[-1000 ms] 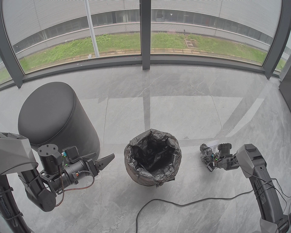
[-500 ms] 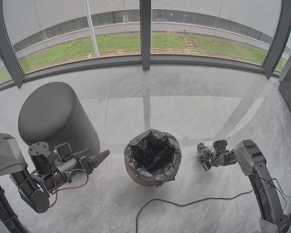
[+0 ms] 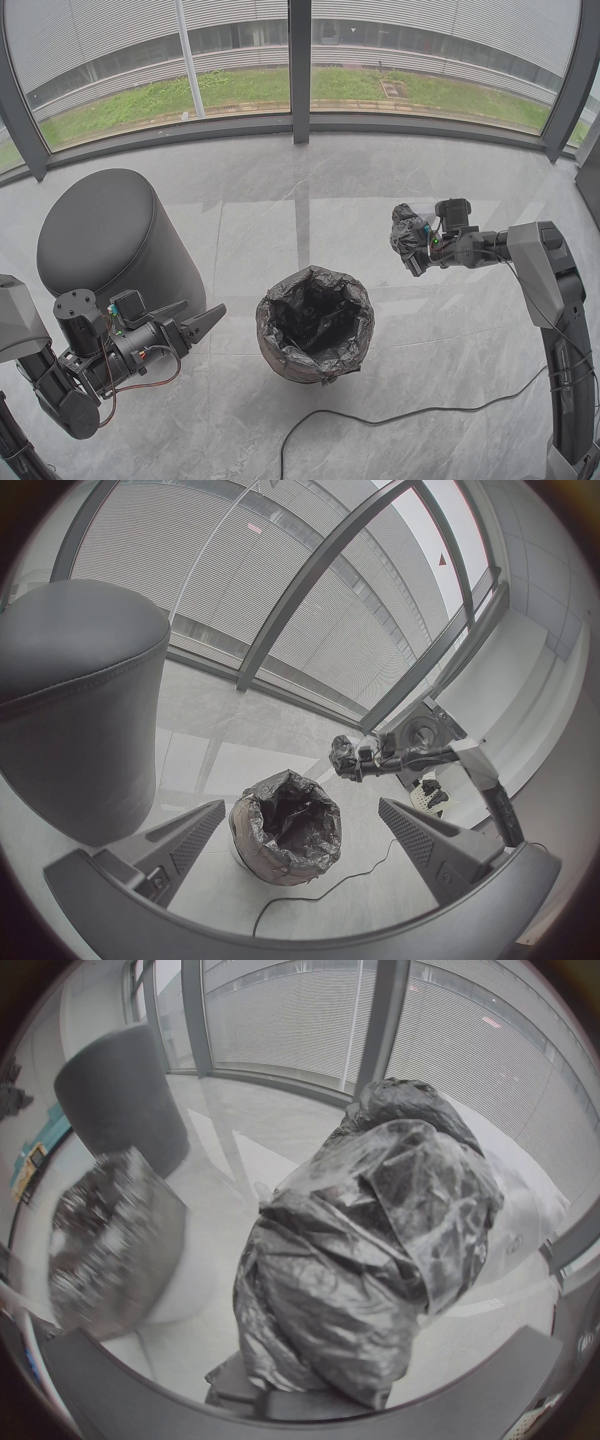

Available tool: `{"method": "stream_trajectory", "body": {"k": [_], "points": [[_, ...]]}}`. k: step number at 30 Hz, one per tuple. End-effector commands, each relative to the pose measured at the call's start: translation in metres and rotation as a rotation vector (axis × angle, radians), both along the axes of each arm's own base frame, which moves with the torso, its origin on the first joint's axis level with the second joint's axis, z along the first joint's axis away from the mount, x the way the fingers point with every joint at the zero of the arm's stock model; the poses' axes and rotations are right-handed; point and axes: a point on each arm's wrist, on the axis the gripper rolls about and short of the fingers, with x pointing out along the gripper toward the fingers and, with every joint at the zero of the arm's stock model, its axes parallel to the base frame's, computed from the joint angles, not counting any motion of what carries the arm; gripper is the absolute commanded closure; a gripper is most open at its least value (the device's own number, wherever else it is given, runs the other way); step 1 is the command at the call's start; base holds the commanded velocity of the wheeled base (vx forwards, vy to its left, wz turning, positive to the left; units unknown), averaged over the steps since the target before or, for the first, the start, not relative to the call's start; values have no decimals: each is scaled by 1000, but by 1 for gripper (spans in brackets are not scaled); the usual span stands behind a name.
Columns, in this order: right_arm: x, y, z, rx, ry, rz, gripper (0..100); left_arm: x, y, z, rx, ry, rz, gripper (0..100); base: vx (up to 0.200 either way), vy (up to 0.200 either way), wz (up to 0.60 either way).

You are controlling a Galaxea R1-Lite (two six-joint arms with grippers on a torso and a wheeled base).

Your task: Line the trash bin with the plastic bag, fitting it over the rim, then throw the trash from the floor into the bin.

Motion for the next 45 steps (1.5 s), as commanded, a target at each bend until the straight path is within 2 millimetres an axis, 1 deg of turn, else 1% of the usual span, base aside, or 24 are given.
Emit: {"method": "stream_trajectory", "body": {"k": [1,2,3,4,5,6,7,9,10,11,12,13,14,15,18,20,22,25,29,30,32,37,41,45], "points": [[-54,75,98,63,-22,173,100,-1,-3,-2,3,9,-13,0,0,0,0],[-61,84,99,70,13,186,100,0,-3,-3,3,9,-12,0,0,0,0],[-64,88,100,73,29,192,100,1,-3,-3,3,11,-12,0,0,0,0],[-64,88,100,73,29,192,100,1,-3,-3,3,11,-12,0,0,0,0],[-77,108,95,79,110,218,100,2,-3,-3,3,9,-12,0,0,0,0],[-80,114,90,75,151,226,100,2,-3,-4,3,11,-12,0,0,0,0],[-80,114,90,75,151,226,100,2,-3,-4,3,11,-12,0,0,0,0],[-87,126,72,50,251,250,100,2,-3,-4,4,12,-12,0,0,0,0],[-87,126,71,49,256,250,100,2,-3,-4,4,14,-12,0,0,0,0],[-84,134,50,36,304,258,100,2,-3,-4,4,12,-12,0,0,0,0],[-84,136,44,32,314,262,100,2,-3,-4,4,12,-12,0,0,0,0],[-85,144,30,23,345,274,100,2,-3,-4,4,12,-12,0,0,0,0],[-85,147,26,20,352,280,100,2,-3,-4,4,12,-12,0,0,0,0],[-89,159,15,13,375,305,100,1,-3,-4,4,12,-12,0,0,0,0],[-100,182,-3,-10,411,352,100,0,-2,-3,4,12,-10,0,0,0,0],[-105,192,-11,-27,428,372,100,0,-2,-3,4,14,-9,0,0,0,0],[-106,197,-22,-39,445,381,100,0,-1,-3,3,11,-6,0,0,0,0],[-105,198,-35,-58,457,387,100,1,-1,-4,4,14,-3,0,0,0,0],[-99,187,-36,-104,425,418,100,1,-1,-4,3,16,-3,0,0,0,0],[-95,181,-36,-113,419,417,0,2,0,-5,4,18,-1,0,0,0,0],[-92,177,-37,-110,415,410,0,2,-1,-5,4,18,-3,0,0,0,0],[-92,177,-38,-113,411,412,0,5,-1,-7,5,24,-4,0,0,0,0],[-93,181,-43,-117,416,415,0,5,-1,-9,6,28,-4,0,0,0,0],[-97,187,-39,-132,398,418,0,5,-1,-8,6,27,-6,0,0,0,0]]}}
